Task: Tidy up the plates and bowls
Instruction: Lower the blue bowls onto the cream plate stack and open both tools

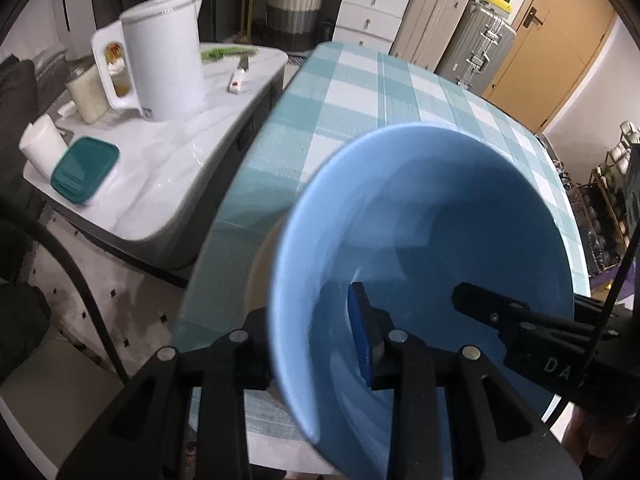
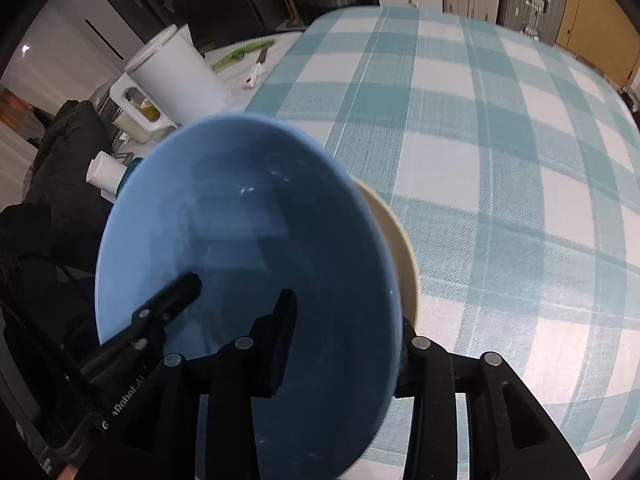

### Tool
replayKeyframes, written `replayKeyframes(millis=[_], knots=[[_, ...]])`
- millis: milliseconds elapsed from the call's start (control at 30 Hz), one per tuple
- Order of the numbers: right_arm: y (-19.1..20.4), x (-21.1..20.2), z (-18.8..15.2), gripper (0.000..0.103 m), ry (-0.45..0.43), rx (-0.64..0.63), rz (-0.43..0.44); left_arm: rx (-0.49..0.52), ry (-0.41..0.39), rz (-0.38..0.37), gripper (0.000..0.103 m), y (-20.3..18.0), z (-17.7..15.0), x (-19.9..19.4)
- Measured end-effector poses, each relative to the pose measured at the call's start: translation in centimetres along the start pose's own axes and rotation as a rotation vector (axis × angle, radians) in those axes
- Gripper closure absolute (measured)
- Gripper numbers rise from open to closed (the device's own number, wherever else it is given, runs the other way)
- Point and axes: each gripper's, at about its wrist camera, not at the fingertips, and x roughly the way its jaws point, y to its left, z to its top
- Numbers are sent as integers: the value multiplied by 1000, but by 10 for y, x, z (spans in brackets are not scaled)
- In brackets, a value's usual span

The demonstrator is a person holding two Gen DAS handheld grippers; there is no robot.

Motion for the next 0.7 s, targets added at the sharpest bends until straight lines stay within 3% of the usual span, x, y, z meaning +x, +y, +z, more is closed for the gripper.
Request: replayKeyframes(millis=[133, 233, 433, 500, 700], knots=[[-4, -16, 0, 53, -63, -9, 1, 6, -57, 1, 68, 0, -1, -12], [-4, -24, 1, 52, -83, -30, -10, -9, -96, 10, 61, 3, 0, -19], [-8, -40, -2, 52, -149, -61, -53, -25, -138, -36, 61, 8, -1, -30], [-17, -44, -3, 52, -160, -55, -24, -45, -193, -69, 61, 9, -2, -42], [-35, -76, -19, 52, -319, -86, 51, 17, -400, -22, 59, -8, -12, -83]])
